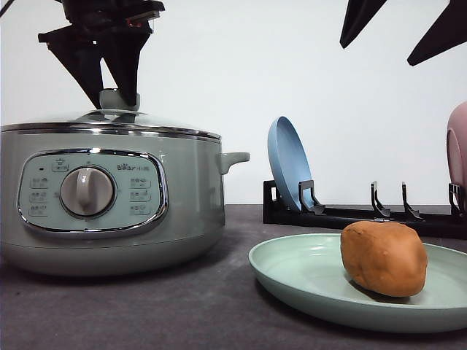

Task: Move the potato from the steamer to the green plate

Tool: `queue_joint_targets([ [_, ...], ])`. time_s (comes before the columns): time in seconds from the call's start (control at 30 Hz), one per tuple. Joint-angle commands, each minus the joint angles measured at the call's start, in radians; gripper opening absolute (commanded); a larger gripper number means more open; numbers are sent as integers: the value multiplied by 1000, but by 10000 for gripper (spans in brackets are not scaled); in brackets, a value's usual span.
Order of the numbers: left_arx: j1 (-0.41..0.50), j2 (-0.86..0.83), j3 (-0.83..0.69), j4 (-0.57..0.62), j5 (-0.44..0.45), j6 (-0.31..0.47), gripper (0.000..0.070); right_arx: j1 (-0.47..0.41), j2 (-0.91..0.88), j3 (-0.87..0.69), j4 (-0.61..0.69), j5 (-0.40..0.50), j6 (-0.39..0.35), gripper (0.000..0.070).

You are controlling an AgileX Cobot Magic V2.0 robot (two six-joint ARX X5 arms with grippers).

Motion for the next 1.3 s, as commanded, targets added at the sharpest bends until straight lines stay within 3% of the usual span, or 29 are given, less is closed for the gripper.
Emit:
queue_joint_targets([
  [0.0,-6,34,20,29,-27,9,1,5,7,15,5,2,-12,589],
  [0.1,-7,33,20,14,-21,-6,57,5,7,15,6,1,-15,589],
  [0.27,-9,31,20,-1,-21,-5,402,5,7,15,5,-1,-15,589],
  [0.33,-10,24,21,0,-21,-5,477,5,7,15,5,-4,-15,589],
  [0.67,-10,-78,48,26,-21,-6,481,5,7,15,-15,-11,-19,589],
  [0.83,-17,-162,55,22,-7,-5,473,5,7,15,-21,-63,-19,589],
  [1.27,-22,-348,55,-51,311,-5,471,5,7,15,-132,-286,-32,589],
])
